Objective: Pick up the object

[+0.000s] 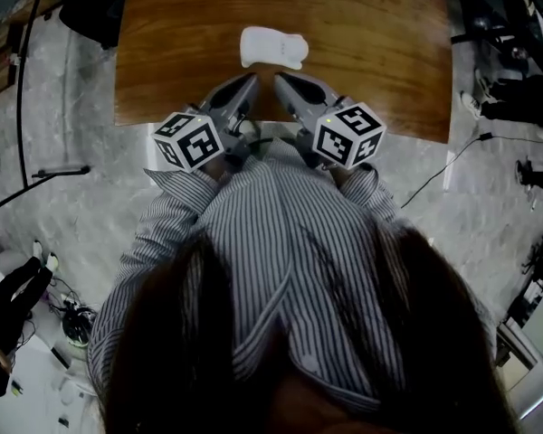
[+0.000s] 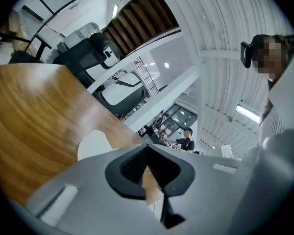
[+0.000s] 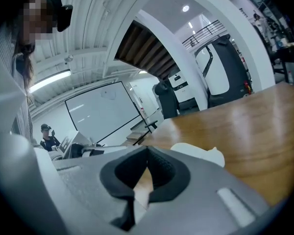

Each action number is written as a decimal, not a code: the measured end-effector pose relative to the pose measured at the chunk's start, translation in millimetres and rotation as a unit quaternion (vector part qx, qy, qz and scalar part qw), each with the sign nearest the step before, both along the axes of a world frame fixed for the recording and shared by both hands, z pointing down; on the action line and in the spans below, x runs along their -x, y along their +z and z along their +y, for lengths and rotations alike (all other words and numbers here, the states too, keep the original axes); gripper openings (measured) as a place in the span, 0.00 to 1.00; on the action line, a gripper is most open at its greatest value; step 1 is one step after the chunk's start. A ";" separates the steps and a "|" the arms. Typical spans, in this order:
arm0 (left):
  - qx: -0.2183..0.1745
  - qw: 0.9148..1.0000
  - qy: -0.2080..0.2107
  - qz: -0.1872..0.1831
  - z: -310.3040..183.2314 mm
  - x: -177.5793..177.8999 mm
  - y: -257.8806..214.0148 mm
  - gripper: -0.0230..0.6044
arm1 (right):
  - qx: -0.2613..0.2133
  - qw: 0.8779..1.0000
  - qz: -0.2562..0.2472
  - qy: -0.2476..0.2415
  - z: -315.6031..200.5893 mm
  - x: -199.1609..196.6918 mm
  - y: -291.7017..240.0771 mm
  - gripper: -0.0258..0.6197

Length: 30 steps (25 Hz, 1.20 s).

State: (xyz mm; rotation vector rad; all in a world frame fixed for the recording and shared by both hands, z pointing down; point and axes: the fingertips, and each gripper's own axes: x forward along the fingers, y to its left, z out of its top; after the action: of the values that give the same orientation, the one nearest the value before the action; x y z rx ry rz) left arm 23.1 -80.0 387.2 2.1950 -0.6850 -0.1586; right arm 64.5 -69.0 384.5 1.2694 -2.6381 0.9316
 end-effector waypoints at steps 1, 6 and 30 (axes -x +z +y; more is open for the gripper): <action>0.003 1.000 -0.002 0.000 -3.7 -0.1 0.8 0.04 | 0.002 1.000 -0.002 0.003 -4.9 -2.9 0.3 0.04; 0.020 1.000 -0.014 0.005 -17.2 -0.7 7.2 0.04 | 0.017 1.000 0.006 -0.013 -24.4 -3.7 5.2 0.04; 0.097 0.990 -0.092 0.049 -26.5 14.5 77.3 0.04 | 0.051 0.964 0.164 -0.204 -69.4 19.2 72.6 0.21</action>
State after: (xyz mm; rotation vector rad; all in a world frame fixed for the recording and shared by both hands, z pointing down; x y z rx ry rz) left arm 8.6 -106.5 464.6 1.9248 -0.8125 -0.2804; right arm 45.3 -138.3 457.2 0.7356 -2.4148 0.7098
